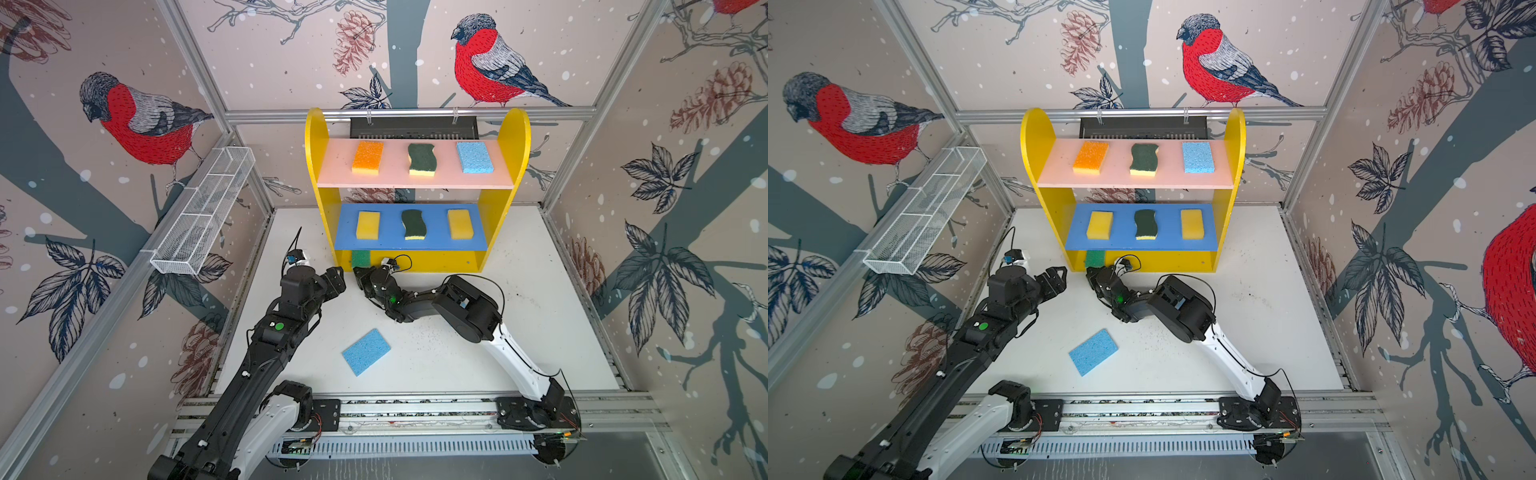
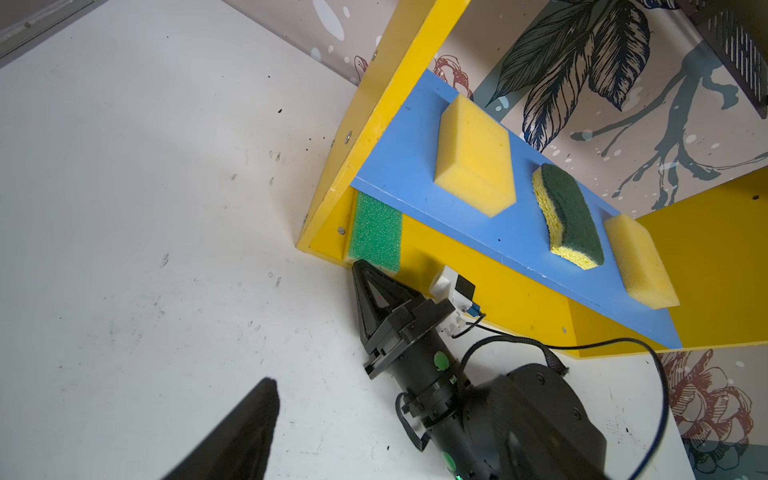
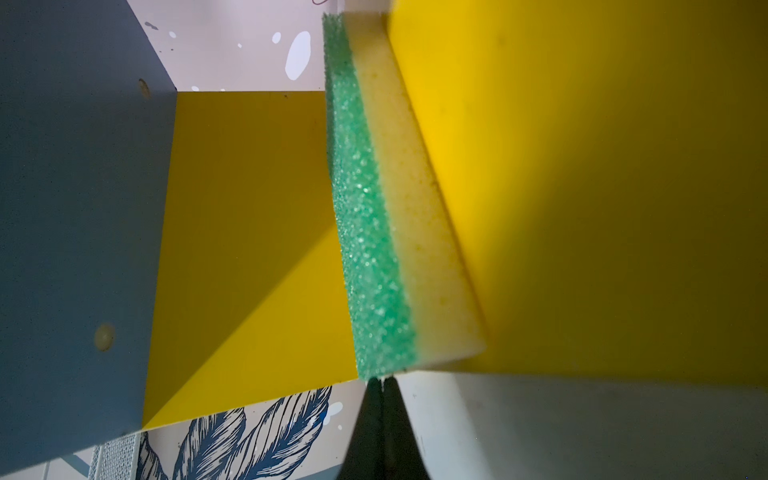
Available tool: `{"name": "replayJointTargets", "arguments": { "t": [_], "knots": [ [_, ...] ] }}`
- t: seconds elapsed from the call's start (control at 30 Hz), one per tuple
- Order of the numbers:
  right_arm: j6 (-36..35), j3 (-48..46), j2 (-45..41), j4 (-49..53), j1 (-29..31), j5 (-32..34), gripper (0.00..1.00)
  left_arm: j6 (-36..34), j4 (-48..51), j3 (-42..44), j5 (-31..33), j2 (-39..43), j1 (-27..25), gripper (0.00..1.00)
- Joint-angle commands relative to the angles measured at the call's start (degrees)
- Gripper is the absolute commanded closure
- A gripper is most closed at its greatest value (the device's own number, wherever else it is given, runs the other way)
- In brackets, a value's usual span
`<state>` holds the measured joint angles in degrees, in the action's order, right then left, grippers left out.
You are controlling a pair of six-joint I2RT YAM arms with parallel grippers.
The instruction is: Place and organize the cleaning sponges onto the shelf
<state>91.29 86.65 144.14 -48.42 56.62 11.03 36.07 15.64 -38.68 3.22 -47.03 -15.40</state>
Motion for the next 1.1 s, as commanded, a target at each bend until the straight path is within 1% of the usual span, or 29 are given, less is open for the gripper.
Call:
{"name": "replayJointTargets", "arguments": {
  "t": [0.0, 0.37, 1.07],
  "knots": [
    [0.2, -0.2, 1.9, 11.3, -0.4, -1.1, 0.96, -0.2, -0.3, 0.2, 0.7, -0.2, 0.2, 0.20],
    [-2.1, 0.7, 1.9, 12.1, -1.3, -1.5, 0.93, -0.4, -0.6, 0.9, 0.3, -0.8, 0.3, 0.20],
    [-2.1, 1.8, 3.7, 11.1, -2.7, -3.5, 0.91, -0.1, -0.7, 1.3, 0.8, -1.3, 0.3, 0.20]
  ]
}}
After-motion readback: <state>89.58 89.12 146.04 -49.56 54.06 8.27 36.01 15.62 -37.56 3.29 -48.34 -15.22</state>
